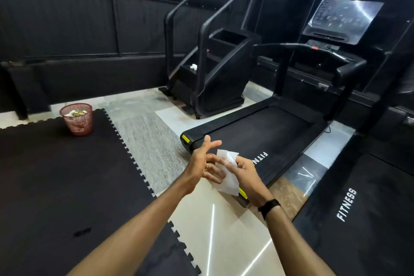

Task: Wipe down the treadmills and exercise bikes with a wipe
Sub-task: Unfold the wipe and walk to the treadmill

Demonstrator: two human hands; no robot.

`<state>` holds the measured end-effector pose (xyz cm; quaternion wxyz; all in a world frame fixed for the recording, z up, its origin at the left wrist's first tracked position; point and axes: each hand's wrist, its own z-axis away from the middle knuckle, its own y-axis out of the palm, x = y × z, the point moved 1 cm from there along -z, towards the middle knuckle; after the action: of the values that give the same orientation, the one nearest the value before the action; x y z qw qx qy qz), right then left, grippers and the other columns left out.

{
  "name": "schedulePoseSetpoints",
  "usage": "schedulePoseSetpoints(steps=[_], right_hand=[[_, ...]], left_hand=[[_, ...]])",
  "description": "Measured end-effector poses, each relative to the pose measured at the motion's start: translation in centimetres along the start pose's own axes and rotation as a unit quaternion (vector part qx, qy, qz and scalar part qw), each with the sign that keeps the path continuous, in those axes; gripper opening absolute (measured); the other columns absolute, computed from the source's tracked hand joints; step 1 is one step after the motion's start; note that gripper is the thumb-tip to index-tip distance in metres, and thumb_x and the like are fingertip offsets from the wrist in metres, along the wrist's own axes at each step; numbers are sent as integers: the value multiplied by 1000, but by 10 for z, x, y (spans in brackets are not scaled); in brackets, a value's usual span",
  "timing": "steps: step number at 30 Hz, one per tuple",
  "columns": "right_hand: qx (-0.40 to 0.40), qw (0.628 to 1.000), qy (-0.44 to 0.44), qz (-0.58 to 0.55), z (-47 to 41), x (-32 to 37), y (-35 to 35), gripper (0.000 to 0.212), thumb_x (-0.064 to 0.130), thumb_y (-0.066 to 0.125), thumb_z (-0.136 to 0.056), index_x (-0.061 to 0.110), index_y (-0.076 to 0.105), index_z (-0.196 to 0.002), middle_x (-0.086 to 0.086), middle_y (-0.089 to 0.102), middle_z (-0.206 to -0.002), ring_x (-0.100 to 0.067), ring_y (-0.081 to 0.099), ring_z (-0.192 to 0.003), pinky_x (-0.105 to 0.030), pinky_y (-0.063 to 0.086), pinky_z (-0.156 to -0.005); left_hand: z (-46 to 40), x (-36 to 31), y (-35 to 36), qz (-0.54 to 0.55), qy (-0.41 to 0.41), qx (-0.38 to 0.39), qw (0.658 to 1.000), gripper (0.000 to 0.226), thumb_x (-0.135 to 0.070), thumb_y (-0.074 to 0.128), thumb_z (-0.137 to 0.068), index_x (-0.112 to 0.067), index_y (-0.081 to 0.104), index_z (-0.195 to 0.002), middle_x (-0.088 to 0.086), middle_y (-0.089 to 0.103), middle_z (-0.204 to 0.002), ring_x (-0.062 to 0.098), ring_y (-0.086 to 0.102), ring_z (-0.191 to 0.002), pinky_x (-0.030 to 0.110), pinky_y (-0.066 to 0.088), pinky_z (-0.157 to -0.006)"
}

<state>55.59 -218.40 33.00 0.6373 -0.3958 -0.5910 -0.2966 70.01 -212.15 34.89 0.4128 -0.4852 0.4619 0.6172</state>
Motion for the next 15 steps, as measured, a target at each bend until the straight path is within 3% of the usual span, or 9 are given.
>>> schedulePoseSetpoints(steps=[2, 4, 6, 8, 11, 13, 15], right_hand=[[-1, 999, 15, -35, -38, -9, 2, 41, 38, 60, -98, -1, 70, -93, -33, 65, -89, -27, 58, -80, -45, 47, -76], [-5, 997, 32, -70, -77, -15, 4, 59, 52, 51, -100, -4, 69, -101, -39, 63, -106, -32, 62, -85, -51, 50, -83], [-11, 997, 37, -62, -115, -14, 3, 61, 53, 41, -104, 1, 72, -104, -29, 70, -103, -33, 70, -89, -46, 54, -86], [-11, 998, 37, -56, -161, -9, 0, 57, 47, 34, -107, 7, 74, -103, -18, 76, -98, -27, 74, -88, -38, 59, -80], [-4, 998, 36, -51, -243, 4, -11, 59, 47, 34, -106, 2, 73, -104, -21, 75, -95, -23, 72, -78, -33, 59, -69], [6, 998, 36, -54, -289, 13, -16, 61, 50, 38, -105, -2, 71, -108, -24, 74, -99, -28, 71, -83, -41, 58, -78], [18, 997, 27, -73, -333, 18, -21, 66, 57, 51, -98, -5, 71, -108, -28, 71, -103, -30, 69, -85, -44, 55, -81]], left_hand=[[-36, 3, -13, 2, 10, -36, 999, 48, -57, 35, -102, -23, 56, -129, 21, 71, -97, 31, 63, -65, 38, 56, -56], [-73, 5, -26, -17, 21, -66, 997, 35, -39, 47, -103, -15, 56, -126, 20, 70, -97, 27, 62, -60, 33, 53, -51], [-112, 8, -38, -67, 28, -82, 994, 30, -22, 58, -100, -11, 56, -127, 13, 66, -91, 20, 59, -54, 29, 49, -47], [-160, 5, -49, -120, 26, -91, 988, 29, -19, 65, -95, -14, 60, -123, 7, 62, -86, 16, 57, -53, 28, 46, -46], [-240, -21, -64, -187, 44, -98, 976, 24, -31, 72, -88, -26, 68, -111, 4, 64, -87, 16, 59, -61, 28, 46, -49], [-281, -37, -71, -209, 70, -104, 970, 12, -33, 71, -86, -31, 71, -98, -3, 66, -82, 14, 60, -65, 27, 46, -52], [-320, -51, -77, -206, 89, -117, 967, 5, -23, 70, -91, -28, 72, -89, -7, 66, -76, 12, 59, -64, 23, 44, -52]])
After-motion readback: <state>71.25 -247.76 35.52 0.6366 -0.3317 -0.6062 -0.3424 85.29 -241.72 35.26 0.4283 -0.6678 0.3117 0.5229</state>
